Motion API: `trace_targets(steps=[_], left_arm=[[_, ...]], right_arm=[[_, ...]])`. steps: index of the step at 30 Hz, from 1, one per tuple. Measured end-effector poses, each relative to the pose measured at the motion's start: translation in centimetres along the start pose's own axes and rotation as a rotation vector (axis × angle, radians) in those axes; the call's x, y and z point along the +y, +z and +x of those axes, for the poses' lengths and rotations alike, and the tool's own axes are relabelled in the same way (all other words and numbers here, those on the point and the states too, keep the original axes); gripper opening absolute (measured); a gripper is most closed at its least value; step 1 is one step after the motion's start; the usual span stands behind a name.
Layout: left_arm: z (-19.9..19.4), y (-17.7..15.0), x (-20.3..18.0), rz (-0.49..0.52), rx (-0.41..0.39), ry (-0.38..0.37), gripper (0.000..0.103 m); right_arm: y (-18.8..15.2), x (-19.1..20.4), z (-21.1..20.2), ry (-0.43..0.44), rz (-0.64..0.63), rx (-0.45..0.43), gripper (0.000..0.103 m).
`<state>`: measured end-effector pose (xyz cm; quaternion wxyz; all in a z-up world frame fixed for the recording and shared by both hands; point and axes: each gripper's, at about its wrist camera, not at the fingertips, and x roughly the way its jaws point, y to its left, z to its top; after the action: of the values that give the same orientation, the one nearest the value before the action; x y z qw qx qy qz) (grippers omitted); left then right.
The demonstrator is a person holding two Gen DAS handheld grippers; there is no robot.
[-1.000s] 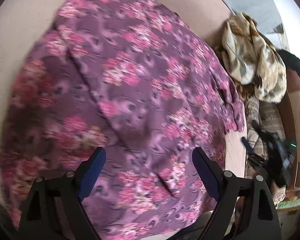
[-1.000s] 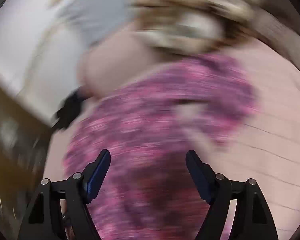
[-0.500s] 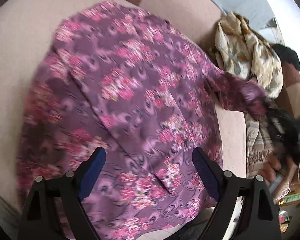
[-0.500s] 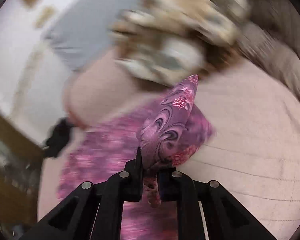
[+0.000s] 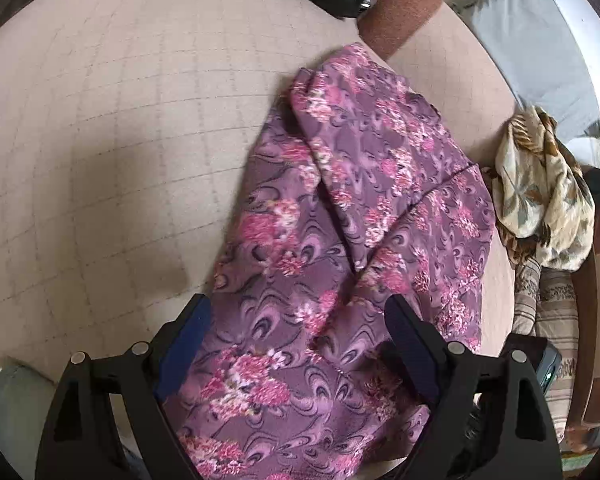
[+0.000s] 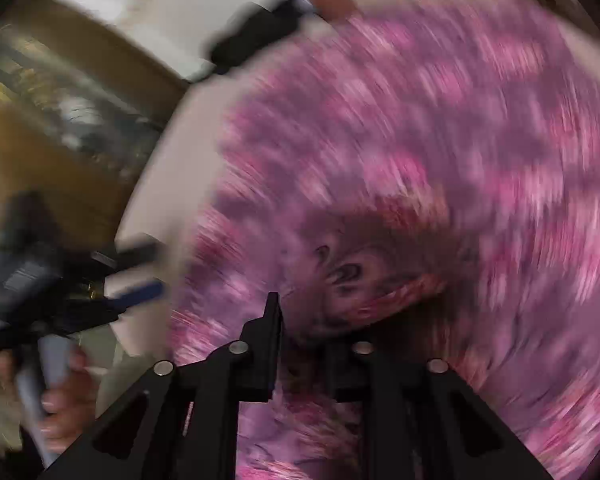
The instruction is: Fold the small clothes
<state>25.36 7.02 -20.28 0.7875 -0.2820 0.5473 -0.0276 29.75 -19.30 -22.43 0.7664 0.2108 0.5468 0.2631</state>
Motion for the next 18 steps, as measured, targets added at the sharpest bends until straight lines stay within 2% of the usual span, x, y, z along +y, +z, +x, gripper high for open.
trace_targets(steps=[1,3,4,5,7,8,10,11,12,14,16,18], left_arm=[[0.3,0.0,-0.5,0.022,0.000,0.002,0.087],[1.2,0.0,-1.8,0.081,0.004,0.005,0.087],[1.7,-0.2,-2.4,0.106,0.010,0.004,0.087],[2.6,-0.3,-3.1,0.136,0.024,0.006,0.087],[4.2,-0.7,-4.2,0.161,0.062,-0.006,0.087],[4.8,-0.9,-4.6,0.170,0.085,-0.020,0.087],[6.6,-1.6,-5.8,0.203,0.131,-0.039,0.087],[7.0,-2.0,-6.3,0.220,0.133,-0.028,0.087],[7.3,-2.3,-7.0,0.247,0.118,-0.003,0.087],[7.7,-2.6,-7.9,0.272,0.088,0.040,0.087],[7.7,-2.6,-8.0,0.238,0.046,0.048,0.076],[7.6,-2.6,-8.1,0.255,0.042,0.044,0.043]], right_arm=[[-0.3,-1.0,-0.6,0.064,0.034,-0.017,0.032],[-0.4,-2.0,-3.0,0.080,0.050,-0.071,0.074],[-0.5,-2.3,-4.5,0.072,0.055,-0.113,0.081],[-0.2,-3.2,-6.5,0.081,0.069,-0.164,0.082],[0.4,-4.6,-9.0,0.099,0.097,-0.218,0.082],[0.7,-5.7,-10.3,0.079,0.122,-0.259,0.081],[2.7,-8.8,-12.5,-0.024,0.159,-0.349,0.078],[3.9,-9.5,-12.8,-0.074,0.166,-0.361,0.070],[5.5,-11.2,-13.2,-0.142,0.166,-0.381,0.066],[8.5,-13.8,-13.1,-0.245,0.137,-0.377,0.066],[11.2,-16.8,-11.9,-0.253,0.158,-0.321,0.061],[12.7,-19.1,-10.7,-0.148,0.247,-0.299,0.037]])
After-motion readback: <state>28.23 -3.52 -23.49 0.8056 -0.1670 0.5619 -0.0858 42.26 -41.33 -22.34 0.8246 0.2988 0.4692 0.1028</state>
